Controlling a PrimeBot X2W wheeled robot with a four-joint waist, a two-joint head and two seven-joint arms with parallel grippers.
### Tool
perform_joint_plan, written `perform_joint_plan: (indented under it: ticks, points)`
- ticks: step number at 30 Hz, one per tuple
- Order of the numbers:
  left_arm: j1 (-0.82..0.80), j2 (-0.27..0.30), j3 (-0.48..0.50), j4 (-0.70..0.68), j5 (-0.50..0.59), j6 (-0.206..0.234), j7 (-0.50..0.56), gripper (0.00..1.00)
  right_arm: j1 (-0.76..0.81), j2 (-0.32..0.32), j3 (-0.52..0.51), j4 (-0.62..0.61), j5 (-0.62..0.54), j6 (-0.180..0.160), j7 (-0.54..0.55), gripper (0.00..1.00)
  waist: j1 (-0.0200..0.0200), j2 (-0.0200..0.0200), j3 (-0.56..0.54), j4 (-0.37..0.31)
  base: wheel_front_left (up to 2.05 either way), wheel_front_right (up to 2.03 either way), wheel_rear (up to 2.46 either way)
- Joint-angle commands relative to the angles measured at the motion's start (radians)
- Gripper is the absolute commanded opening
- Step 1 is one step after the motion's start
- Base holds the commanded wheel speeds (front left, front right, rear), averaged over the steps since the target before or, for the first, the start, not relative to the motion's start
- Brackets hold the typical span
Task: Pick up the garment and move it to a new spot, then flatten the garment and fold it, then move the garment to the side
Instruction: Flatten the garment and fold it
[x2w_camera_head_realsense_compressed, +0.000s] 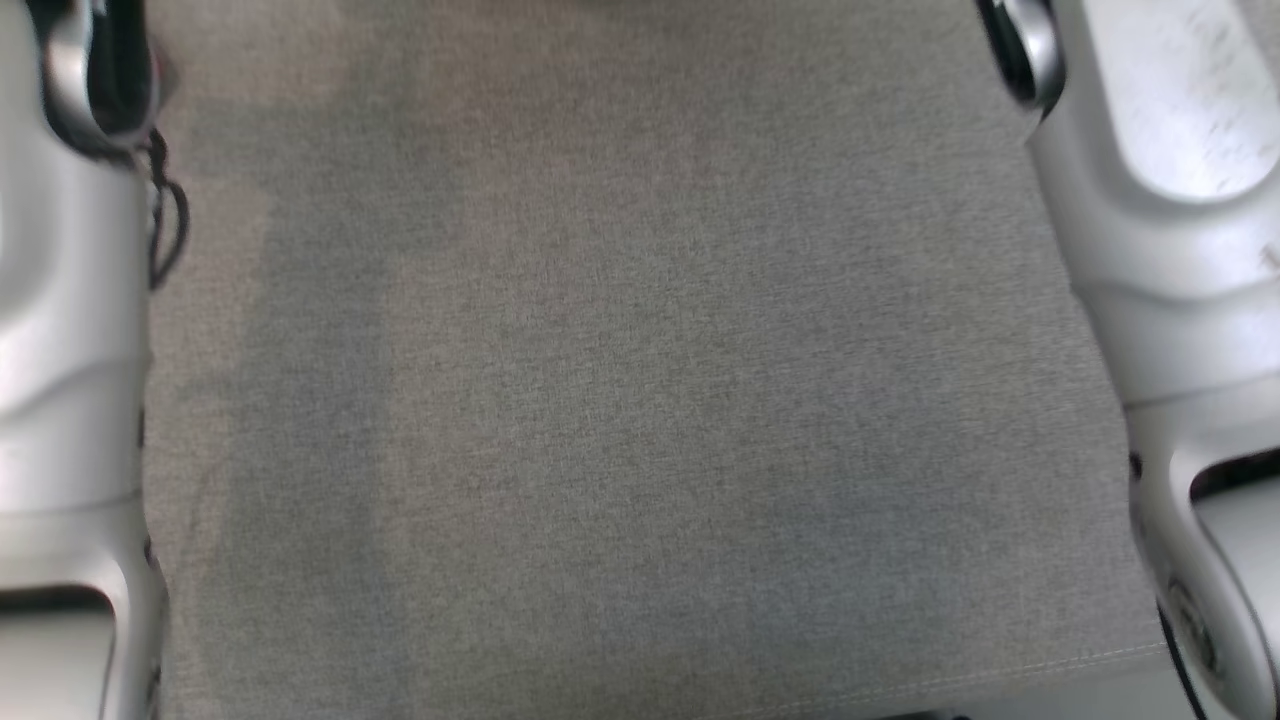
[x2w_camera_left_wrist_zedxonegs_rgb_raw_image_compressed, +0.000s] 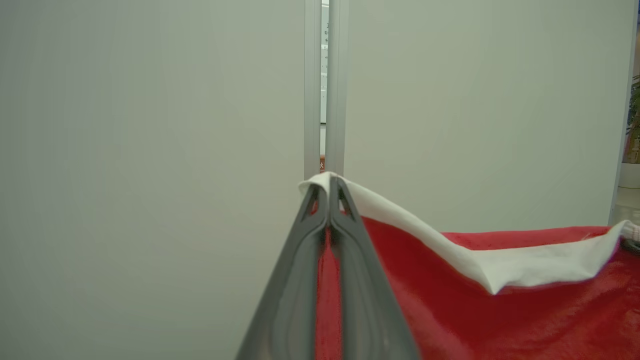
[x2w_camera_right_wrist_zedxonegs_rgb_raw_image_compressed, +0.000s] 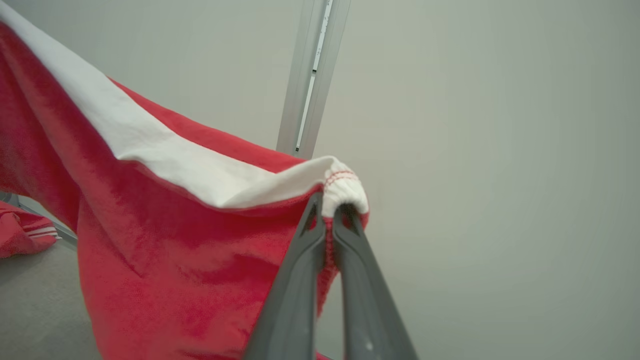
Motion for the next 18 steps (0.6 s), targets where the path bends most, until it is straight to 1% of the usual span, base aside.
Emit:
perform_joint_plan:
  ticks: [1,5,7,9,12,16,18]
  points:
    - [0.049,-0.004,0.016,-0.01,-0.011,-0.006,-0.009,0.0,0.056,0.0,0.0,-0.013,0.003,-0.001,-0.002,0.0,-0.0001,0.0,0.106,0.02,0.0,0.0,0.0]
    - [0.166,-0.031,0.094,-0.139,-0.029,-0.012,-0.007,0.0,0.152,-0.009,-0.009,-0.099,0.042,-0.001,-0.003,0.0,-0.0001,0.0,0.123,0.023,0.0,0.0,0.0]
    - [0.242,-0.057,0.143,-0.23,-0.032,-0.016,-0.006,0.0,0.22,-0.026,-0.002,-0.162,0.065,-0.001,-0.003,0.0,-0.0001,0.0,0.125,0.024,0.0,0.0,0.0]
    - [0.309,-0.075,0.164,-0.317,-0.028,-0.017,-0.006,0.0,0.283,-0.039,0.001,-0.232,0.093,-0.001,-0.003,0.0,-0.0001,0.0,0.119,0.024,0.0,0.0,0.0]
    - [0.422,-0.094,0.174,-0.435,-0.051,-0.017,-0.006,0.0,0.386,-0.05,-0.011,-0.341,0.139,-0.001,-0.003,0.0,-0.0001,0.0,0.097,0.026,0.0,0.0,0.0]
    - [0.58,-0.133,0.213,-0.577,-0.094,-0.017,-0.007,0.0,0.554,-0.048,-0.034,-0.472,0.191,-0.001,-0.003,0.0,-0.0001,0.0,0.047,0.031,0.0,0.0,0.0]
    - [0.674,-0.146,0.219,-0.638,-0.099,-0.016,-0.007,0.0,0.647,-0.046,-0.045,-0.528,0.206,-0.002,-0.003,0.0,-0.0001,0.0,0.007,0.036,0.0,0.0,0.0]
